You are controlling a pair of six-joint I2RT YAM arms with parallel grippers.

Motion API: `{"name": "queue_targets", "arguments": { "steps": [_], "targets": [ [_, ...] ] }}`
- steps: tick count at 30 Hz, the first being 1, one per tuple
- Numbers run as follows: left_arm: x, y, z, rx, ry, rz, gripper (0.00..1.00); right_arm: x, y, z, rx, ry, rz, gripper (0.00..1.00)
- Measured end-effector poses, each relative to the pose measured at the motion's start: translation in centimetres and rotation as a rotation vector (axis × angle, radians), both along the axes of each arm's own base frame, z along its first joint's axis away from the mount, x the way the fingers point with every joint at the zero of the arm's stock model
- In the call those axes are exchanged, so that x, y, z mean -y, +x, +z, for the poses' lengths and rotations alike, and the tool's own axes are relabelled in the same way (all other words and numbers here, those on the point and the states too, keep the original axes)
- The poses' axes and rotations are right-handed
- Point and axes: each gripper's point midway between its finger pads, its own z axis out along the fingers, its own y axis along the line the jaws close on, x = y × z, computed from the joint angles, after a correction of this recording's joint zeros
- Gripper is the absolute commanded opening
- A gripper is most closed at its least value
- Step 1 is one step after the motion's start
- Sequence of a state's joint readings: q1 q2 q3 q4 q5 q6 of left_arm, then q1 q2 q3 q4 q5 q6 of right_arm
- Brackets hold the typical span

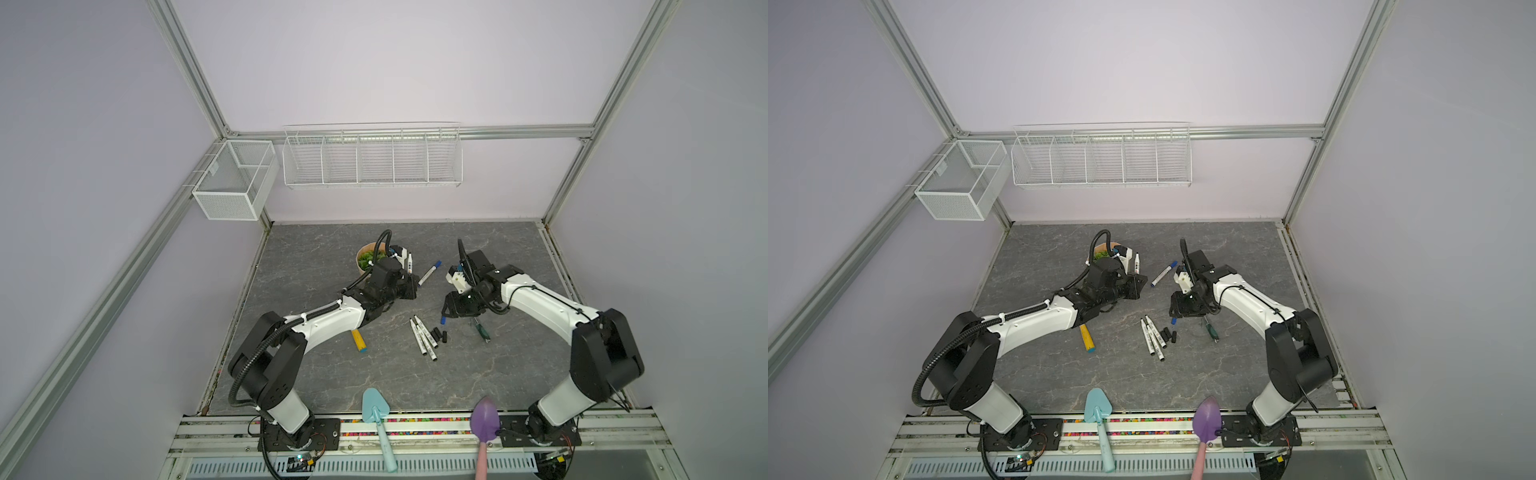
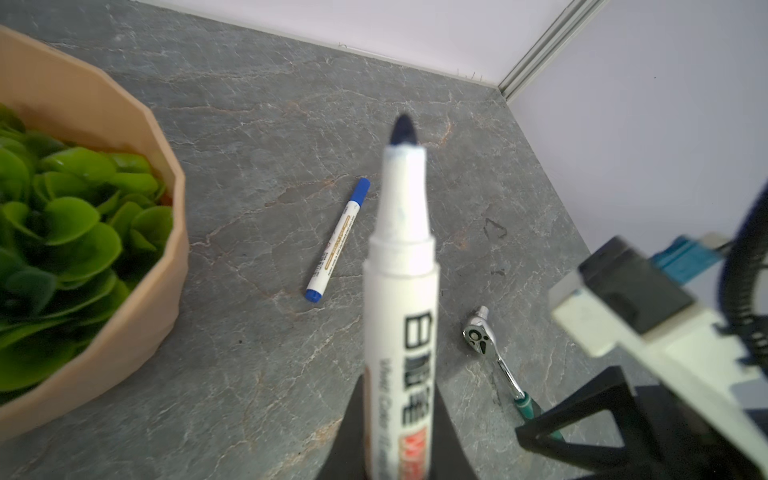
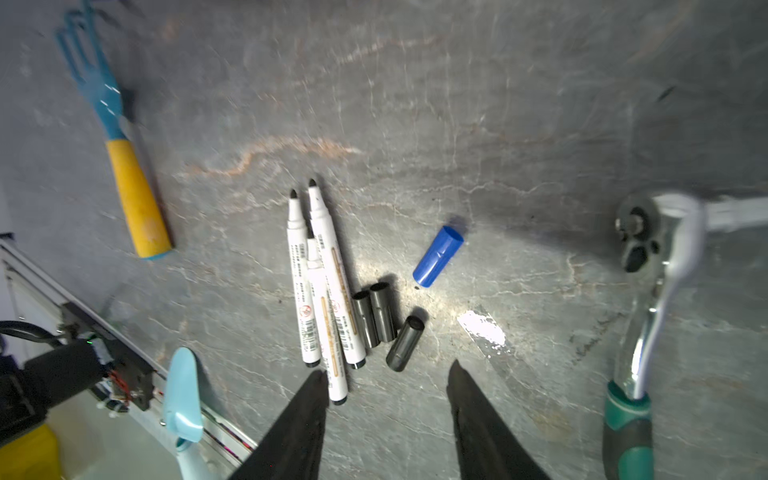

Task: Insert the pens into the pen caps
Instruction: 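Move the right gripper down toward the loose blue cap on the table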

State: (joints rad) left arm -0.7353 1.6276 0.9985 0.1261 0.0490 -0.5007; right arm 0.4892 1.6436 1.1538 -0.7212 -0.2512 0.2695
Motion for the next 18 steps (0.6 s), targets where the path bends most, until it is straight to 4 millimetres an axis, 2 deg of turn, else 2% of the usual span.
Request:
{"name": "queue_targets", "arguments": {
  "steps": [4,7,13,18],
  "targets": [
    [-0.2,-0.1,-0.1,-0.005,0.0,0.011,0.0,-0.5,-0.7,-2.7,-0.061,-0.071,0.047,0.49],
    [-0.3,-0.2,-0.4,-0.013,0.0,0.014,0.0,-0.8,-0.2,-4.1,-0.08,-0.112,0.058,0.48],
    [-0.4,-0.2,-0.5,-0.016,0.002,0.014,0.0,-0.9,1.8,-5.6,-0.069,-0.18,0.052,0.45],
    [-0.5,-0.2,-0.6,-0.015,0.005,0.017,0.0,-0.9,2.7,-6.5,-0.064,-0.23,0.066,0.35]
  ]
}}
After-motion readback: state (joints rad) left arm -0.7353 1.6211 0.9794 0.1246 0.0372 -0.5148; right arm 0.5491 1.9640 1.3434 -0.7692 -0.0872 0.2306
